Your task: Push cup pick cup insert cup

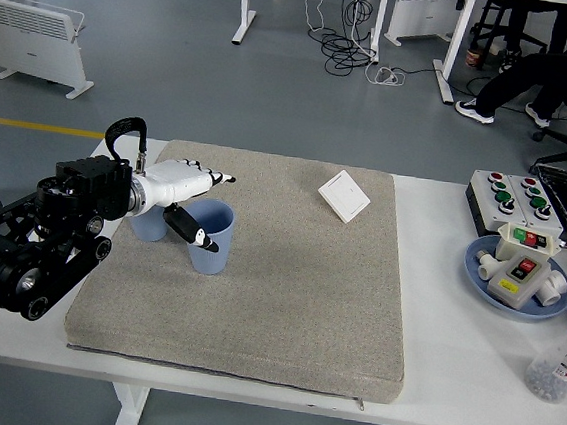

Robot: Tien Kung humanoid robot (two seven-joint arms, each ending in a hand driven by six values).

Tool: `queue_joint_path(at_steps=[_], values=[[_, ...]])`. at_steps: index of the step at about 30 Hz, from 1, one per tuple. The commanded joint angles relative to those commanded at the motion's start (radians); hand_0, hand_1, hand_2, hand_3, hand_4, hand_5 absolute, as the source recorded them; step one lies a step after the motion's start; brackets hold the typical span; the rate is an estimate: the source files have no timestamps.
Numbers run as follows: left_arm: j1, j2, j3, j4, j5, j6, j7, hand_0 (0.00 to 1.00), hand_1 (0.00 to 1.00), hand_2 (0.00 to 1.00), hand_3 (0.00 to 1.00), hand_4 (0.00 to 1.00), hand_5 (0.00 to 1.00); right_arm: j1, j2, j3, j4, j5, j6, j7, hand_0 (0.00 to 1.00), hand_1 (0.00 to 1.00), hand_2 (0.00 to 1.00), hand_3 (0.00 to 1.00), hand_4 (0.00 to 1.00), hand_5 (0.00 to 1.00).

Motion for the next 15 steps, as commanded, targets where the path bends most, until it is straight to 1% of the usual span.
queue_joint_path(at_steps=[1,2,7,8,13,14,15], values=[[-0.003,-0.003,0.004,0.010,0.002,-0.005,-0.001,0.998,0.988,0.998,0.998,0.986,0.447,0.000,0.000,0.000,0.000,0.000,0.000,0.000,0.774,0.682,0.680,0.568,0.130,0.465],[-0.003,-0.005,0.004,0.017,0.002,-0.006,-0.002,0.912,0.930,0.998,0.990,0.906,0.302,0.000,0.000,-0.001,0.000,0.001,0.000,0.000,0.774,0.683,0.680,0.568,0.130,0.466],[-0.003,-0.015,0.001,0.044,-0.009,0.004,-0.018,0.912,0.930,0.998,0.990,0.906,0.302,-0.001,-0.001,-0.001,0.000,-0.001,0.000,0.000,0.774,0.683,0.680,0.568,0.130,0.466],[-0.003,-0.017,0.003,0.048,-0.015,0.011,-0.025,0.816,0.871,0.998,0.938,0.863,0.258,-0.001,0.000,-0.001,0.000,-0.002,0.001,-0.001,0.775,0.683,0.680,0.568,0.130,0.467],[-0.005,-0.023,0.013,0.056,-0.027,0.034,-0.040,0.816,0.871,0.998,0.938,0.863,0.258,-0.001,0.000,0.000,0.000,-0.006,0.000,-0.001,0.775,0.683,0.680,0.568,0.130,0.467],[-0.005,-0.024,0.014,0.056,-0.028,0.037,-0.042,0.722,0.814,0.964,0.893,0.778,0.163,-0.002,0.000,0.000,0.000,-0.006,0.000,-0.001,0.774,0.683,0.680,0.568,0.131,0.471],[-0.006,-0.025,0.018,0.057,-0.025,0.041,-0.045,0.722,0.814,0.964,0.893,0.778,0.163,-0.002,0.001,0.000,0.000,-0.006,0.000,-0.001,0.774,0.683,0.680,0.568,0.131,0.471]])
